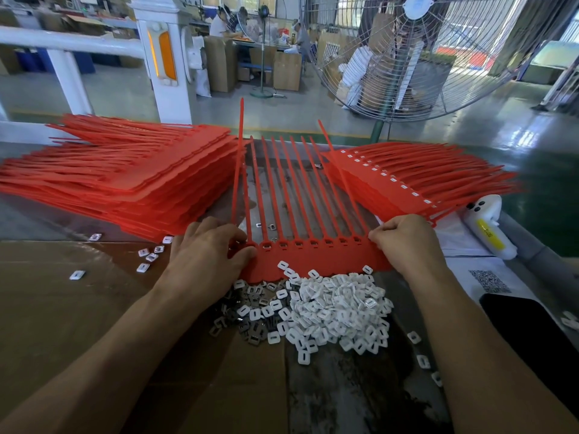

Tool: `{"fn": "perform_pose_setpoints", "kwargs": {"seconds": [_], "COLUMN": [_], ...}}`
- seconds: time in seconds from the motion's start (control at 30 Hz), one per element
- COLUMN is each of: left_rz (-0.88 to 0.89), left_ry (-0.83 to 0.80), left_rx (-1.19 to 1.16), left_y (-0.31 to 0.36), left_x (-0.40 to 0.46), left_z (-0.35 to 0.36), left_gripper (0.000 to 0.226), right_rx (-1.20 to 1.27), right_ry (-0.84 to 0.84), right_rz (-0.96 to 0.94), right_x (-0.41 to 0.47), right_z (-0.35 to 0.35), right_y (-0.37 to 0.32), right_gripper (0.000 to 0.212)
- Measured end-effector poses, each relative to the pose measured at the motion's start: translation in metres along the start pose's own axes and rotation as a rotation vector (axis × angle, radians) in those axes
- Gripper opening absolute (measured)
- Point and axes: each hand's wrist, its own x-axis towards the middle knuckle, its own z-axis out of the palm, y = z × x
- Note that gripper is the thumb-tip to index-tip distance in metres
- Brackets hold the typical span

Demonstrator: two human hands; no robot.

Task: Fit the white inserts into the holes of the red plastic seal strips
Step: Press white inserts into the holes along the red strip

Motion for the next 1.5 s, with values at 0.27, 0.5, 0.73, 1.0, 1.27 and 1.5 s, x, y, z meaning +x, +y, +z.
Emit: {"fn": "perform_pose_setpoints", "kwargs": {"seconds": [0.27,0.5,0.73,1.0,1.27,1.5], "left_rz": [0.002,0.004,0.007,0.027,0.055,0.03], "left_ry": [0.005,0.01,0.023,0.033,0.064,0.054], "left_rx": [-0.004,-0.003,-0.006,-0.005,-0.025,0.012], "left_y": [-0.001,0.0,0.0,0.001,0.002,0.004], "left_x": [-0.001,-0.001,0.0,-0.001,-0.003,-0.003], "left_z": [0.0,0.0,0.0,0.0,-0.001,-0.001], "left_gripper": [0.035,0.035,0.035,0.035,0.031,0.036], "right_rx": [0.025,0.005,0.095,-0.165,-0.102,-0.039], "right_ry": [0.008,0.006,-0.529,-0.774,-0.768,-0.721], "right_rz": [-0.017,-0.096,-0.405,-0.532,-0.603,-0.587], "right_x": [0.002,-0.003,-0.031,-0.05,-0.052,-0.05], "right_z": [0.003,-0.002,-0.021,-0.014,-0.014,-0.011], "right_y": [0.004,0.002,-0.027,-0.042,-0.043,-0.04], "right_gripper": [0.013,0.014,0.011,0.044,0.009,0.005]}}
